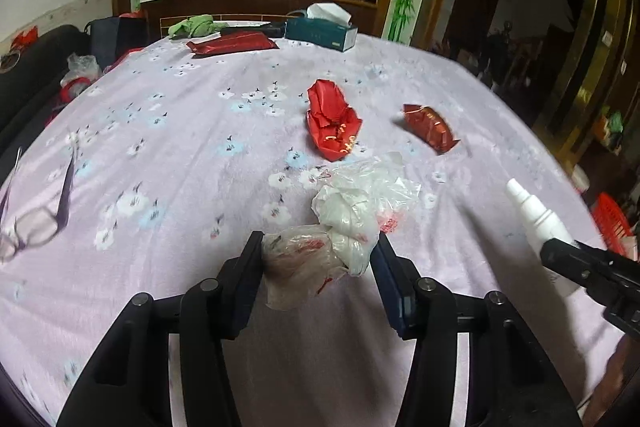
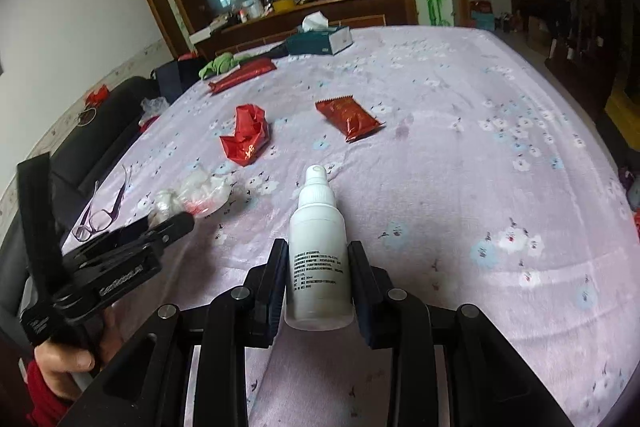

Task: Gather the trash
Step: 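Grasp the white spray bottle with the right gripper while the left gripper holds the bag, then lift the bag and white bottle above the table with both grippers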

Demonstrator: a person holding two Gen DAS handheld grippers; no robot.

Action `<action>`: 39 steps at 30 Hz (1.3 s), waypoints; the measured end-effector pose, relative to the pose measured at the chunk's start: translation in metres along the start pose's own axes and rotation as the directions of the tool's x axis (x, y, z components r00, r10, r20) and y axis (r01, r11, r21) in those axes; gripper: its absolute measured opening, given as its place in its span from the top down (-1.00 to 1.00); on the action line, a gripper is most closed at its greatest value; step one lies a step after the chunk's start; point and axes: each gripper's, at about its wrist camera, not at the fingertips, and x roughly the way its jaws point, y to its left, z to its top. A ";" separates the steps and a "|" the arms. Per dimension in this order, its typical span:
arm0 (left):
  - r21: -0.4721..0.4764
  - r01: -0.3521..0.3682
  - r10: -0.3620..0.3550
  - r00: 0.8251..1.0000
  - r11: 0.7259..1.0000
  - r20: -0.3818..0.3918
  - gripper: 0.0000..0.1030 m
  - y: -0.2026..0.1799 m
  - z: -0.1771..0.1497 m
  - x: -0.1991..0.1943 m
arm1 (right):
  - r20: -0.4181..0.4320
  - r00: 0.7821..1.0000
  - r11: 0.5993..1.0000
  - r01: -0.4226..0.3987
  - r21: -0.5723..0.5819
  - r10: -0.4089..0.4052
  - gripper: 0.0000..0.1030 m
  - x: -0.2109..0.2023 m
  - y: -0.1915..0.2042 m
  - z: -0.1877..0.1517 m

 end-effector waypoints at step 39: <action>0.134 -0.219 0.181 0.952 0.966 0.248 -0.01 -0.065 -0.028 -0.068 | 0.089 0.996 0.999 0.034 -0.011 -0.033 0.37 -0.036 0.005 -0.022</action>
